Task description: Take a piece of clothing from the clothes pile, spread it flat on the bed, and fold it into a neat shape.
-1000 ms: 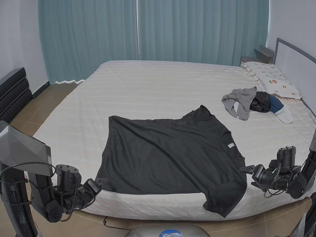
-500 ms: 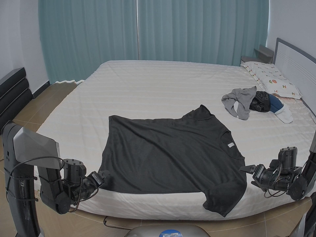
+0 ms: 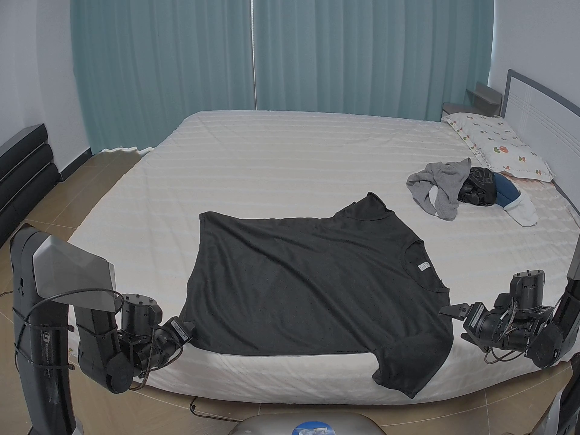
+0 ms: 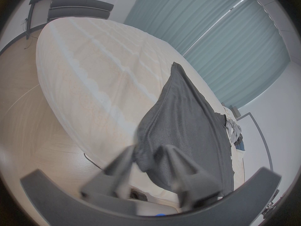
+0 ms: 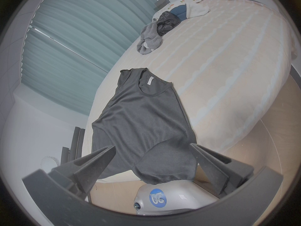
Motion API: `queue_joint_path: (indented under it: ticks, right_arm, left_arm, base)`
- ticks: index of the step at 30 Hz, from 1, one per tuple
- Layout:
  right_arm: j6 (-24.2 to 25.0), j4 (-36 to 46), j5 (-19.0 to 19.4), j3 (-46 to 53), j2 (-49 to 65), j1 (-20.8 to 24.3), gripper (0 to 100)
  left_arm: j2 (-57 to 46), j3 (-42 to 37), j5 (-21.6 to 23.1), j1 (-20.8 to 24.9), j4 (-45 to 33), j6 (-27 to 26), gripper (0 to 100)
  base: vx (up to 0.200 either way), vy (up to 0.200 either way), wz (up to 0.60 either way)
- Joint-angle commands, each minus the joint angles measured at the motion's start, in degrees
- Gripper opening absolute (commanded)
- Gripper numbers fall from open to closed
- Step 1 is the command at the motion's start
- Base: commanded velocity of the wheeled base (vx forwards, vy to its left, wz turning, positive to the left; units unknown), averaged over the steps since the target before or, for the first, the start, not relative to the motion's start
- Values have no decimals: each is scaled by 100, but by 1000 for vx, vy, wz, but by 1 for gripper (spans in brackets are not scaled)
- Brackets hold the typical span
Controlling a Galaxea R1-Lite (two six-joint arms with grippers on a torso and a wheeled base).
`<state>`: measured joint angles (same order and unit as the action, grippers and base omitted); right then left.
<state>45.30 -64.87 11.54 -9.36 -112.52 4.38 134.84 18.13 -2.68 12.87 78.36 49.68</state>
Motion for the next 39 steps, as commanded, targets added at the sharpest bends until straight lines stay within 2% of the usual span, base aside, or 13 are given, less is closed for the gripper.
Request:
queue_joint_path:
  ticks: [1, 11, 18, 23, 24, 28, 34, 35, 39]
  right_arm:
    - [-21, -9, -3, 66, 11, 19, 100]
    - [-452, -17, 6, 128, -420, -60, 100]
    - [-689, -96, 58, 22, -886, -227, 100]
    - [-680, -641, 164, 22, -1255, -235, 100]
    - [-680, -1151, 208, 49, -1545, -227, 100]
    - [-689, -1801, 208, 128, -1923, -156, 100]
    - [-698, -2179, 217, 180, -2160, -148, 100]
    - [-698, -2179, 217, 172, -2213, -156, 0]
    - [-707, -2188, 190, 154, -2354, -174, 0]
  left_arm:
    - [16, -116, -13, 5, 21, 7, 0]
    - [-336, -740, -83, -162, 39, 7, 0]
    - [-529, -846, -75, -329, 48, -19, 0]
    - [-547, -872, -66, -444, 48, -160, 0]
    - [-555, -890, -57, -461, 48, -274, 0]
    - [-547, -907, -48, -435, 39, -274, 0]
    - [-538, -934, -39, -426, 39, -274, 0]
    - [-538, -934, -31, -426, 48, -274, 0]
    - [-547, -934, -4, -426, 48, -274, 0]
  base:
    - [0, 0, 0]
    - [0, 0, 0]
    - [0, 0, 0]
    - [0, 0, 0]
    - [0, 0, 0]
    - [0, 0, 0]
    - [0, 0, 0]
    - [0, 0, 0]
    - [0, 0, 0]
